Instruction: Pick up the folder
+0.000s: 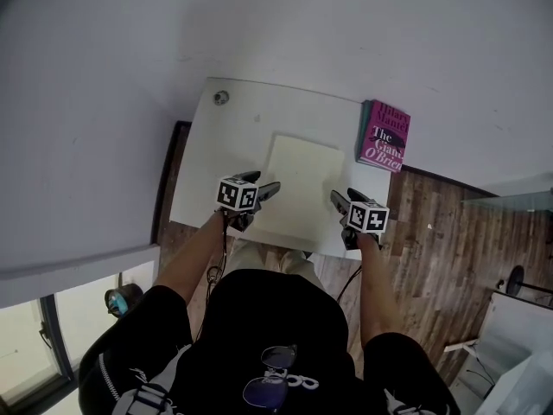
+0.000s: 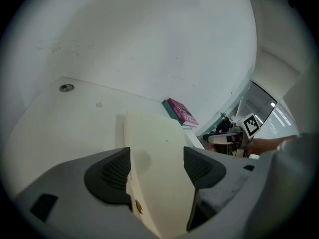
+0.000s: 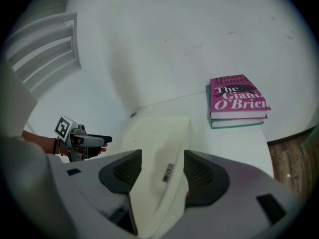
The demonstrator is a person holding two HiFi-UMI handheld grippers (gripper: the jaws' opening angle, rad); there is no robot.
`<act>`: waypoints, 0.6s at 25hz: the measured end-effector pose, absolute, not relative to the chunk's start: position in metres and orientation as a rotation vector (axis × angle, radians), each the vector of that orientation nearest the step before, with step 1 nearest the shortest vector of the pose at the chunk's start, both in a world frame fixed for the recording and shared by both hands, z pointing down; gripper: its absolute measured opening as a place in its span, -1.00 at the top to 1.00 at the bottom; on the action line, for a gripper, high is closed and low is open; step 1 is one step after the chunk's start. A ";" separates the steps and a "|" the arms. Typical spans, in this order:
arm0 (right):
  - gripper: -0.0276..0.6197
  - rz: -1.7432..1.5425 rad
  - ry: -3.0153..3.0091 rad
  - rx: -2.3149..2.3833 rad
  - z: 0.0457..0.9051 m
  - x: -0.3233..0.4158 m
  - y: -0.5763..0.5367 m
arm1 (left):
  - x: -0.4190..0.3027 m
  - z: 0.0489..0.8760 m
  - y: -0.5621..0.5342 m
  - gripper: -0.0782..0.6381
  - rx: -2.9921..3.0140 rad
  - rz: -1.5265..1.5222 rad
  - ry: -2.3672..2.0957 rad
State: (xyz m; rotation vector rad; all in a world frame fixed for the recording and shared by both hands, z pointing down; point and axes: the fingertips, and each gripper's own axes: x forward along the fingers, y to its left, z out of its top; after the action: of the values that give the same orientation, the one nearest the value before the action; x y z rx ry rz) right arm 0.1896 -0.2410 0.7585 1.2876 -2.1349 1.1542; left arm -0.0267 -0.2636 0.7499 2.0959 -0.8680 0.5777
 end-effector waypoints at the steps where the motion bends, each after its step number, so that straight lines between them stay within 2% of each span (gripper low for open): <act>1: 0.12 1.174 -2.128 1.289 0.762 0.188 -0.240 | -0.026 0.755 -0.263 -0.10 2.090 0.590 -0.848; 15: 0.08 1.373 -1.987 1.229 0.822 0.176 -0.240 | -0.021 0.807 -0.275 -0.10 1.962 0.644 -0.709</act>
State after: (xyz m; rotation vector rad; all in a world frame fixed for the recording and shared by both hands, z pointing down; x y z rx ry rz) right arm 0.1756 -0.2397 0.8217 1.2293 -1.9873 1.3728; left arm -0.0208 -0.2755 0.8066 1.9622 -0.7095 0.6437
